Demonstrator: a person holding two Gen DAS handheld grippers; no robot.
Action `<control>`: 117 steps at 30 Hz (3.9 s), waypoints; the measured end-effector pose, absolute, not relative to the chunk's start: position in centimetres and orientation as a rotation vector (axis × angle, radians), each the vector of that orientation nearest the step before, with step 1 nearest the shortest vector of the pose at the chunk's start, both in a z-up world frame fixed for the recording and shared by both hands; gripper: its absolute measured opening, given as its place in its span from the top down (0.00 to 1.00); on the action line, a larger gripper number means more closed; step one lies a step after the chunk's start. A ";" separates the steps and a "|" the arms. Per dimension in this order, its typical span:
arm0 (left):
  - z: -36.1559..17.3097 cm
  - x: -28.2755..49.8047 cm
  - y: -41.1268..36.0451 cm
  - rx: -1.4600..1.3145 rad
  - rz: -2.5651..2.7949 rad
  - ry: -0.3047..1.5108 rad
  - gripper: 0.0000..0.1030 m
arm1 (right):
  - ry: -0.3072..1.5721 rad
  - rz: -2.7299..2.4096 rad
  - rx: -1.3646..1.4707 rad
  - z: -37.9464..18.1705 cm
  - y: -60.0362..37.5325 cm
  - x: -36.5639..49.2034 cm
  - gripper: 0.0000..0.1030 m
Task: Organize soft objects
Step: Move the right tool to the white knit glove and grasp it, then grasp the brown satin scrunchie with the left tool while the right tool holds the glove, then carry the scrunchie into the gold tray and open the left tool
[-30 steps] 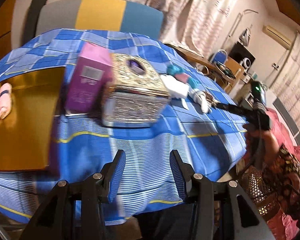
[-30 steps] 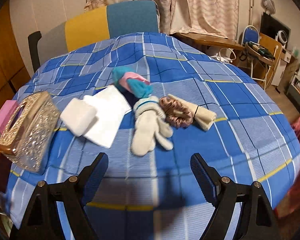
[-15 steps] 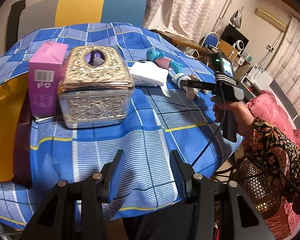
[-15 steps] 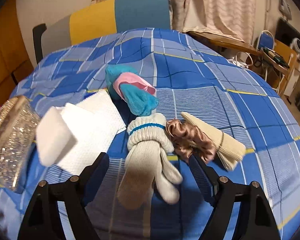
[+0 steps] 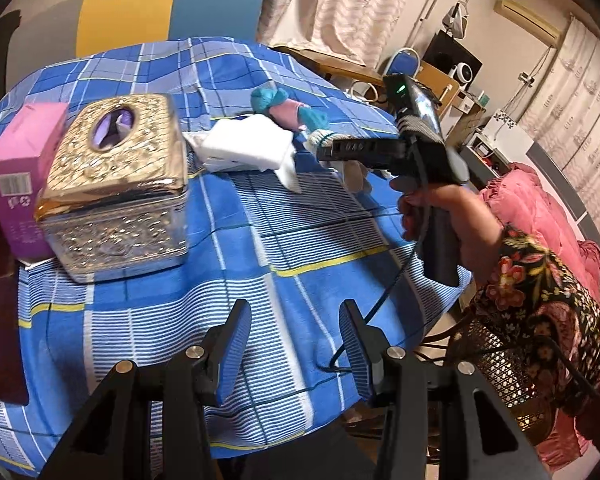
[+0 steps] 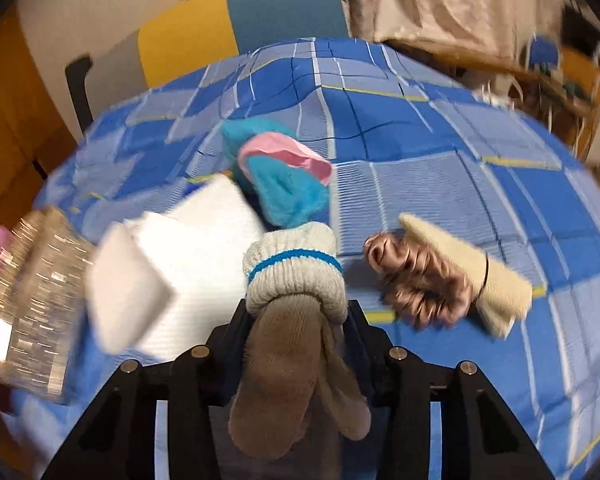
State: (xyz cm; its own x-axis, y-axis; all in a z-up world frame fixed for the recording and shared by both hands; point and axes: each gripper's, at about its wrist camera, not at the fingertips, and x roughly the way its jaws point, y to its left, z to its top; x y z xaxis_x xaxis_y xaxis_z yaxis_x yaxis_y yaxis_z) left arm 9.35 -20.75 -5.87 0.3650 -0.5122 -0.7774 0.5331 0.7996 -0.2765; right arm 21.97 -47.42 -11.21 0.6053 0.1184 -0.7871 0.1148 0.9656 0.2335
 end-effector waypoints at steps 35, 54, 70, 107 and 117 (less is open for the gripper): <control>-9.1 26.2 -46.3 0.130 -0.694 1.033 0.43 | 0.943 -0.353 0.607 -10.5 -58.9 12.1 0.55; -11.9 27.0 -44.8 0.056 -0.770 1.088 0.90 | 0.953 -0.355 0.622 -11.0 -58.9 12.3 0.55; -9.7 24.8 -43.3 0.147 -0.715 0.985 0.53 | 0.954 -0.341 0.634 -11.0 -58.3 11.9 0.55; -6.7 18.7 -33.5 0.023 -0.733 0.946 0.89 | 0.936 -0.289 0.543 -10.6 -56.7 12.7 0.55; -1.1 15.7 -21.0 -0.168 -0.662 0.841 0.89 | 0.940 -0.247 0.511 -10.7 -55.1 12.6 0.55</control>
